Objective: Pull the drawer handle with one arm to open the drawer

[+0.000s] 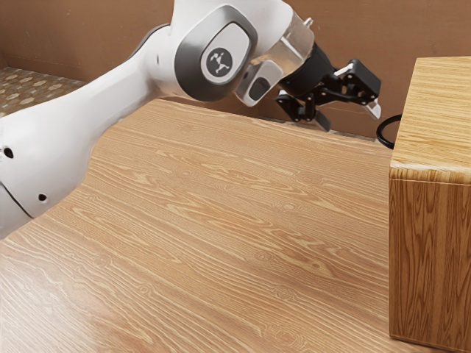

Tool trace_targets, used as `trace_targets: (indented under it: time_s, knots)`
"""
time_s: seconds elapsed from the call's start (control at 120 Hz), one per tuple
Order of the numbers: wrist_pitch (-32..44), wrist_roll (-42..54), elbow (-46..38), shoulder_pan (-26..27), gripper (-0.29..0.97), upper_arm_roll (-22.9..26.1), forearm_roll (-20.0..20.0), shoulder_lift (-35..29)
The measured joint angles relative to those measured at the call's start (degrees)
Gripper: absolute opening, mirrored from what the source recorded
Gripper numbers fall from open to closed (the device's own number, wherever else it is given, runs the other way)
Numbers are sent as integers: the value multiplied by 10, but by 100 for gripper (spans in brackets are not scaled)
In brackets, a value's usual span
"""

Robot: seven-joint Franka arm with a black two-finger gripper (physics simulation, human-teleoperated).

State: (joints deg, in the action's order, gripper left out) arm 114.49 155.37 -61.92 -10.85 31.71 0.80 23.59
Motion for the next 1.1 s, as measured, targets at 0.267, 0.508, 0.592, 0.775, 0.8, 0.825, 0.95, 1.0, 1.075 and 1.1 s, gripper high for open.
trace_targets:
  time_s: [0.267, 0.508, 0.592, 0.775, 0.8, 0.825, 0.95, 1.0, 1.075, 1.1]
  knots:
    - [5, 0, -2, 0, 68, -2, 5, 11]
    - [6, -1, -3, 10, 68, -2, 6, 13]
    - [6, -1, -6, 7, 68, -4, 6, 15]
    - [6, -2, -8, 10, 69, -3, 6, 20]
    - [6, -2, -8, 10, 69, -3, 6, 21]
    - [7, -2, -8, 10, 69, -3, 6, 22]
    - [6, -2, -9, 8, 67, -3, 5, 23]
    - [5, -3, -10, 5, 65, -3, 5, 20]
    - [2, -4, -10, 2, 67, -5, 5, 18]
    - [1, -4, -10, 1, 67, -5, 6, 18]
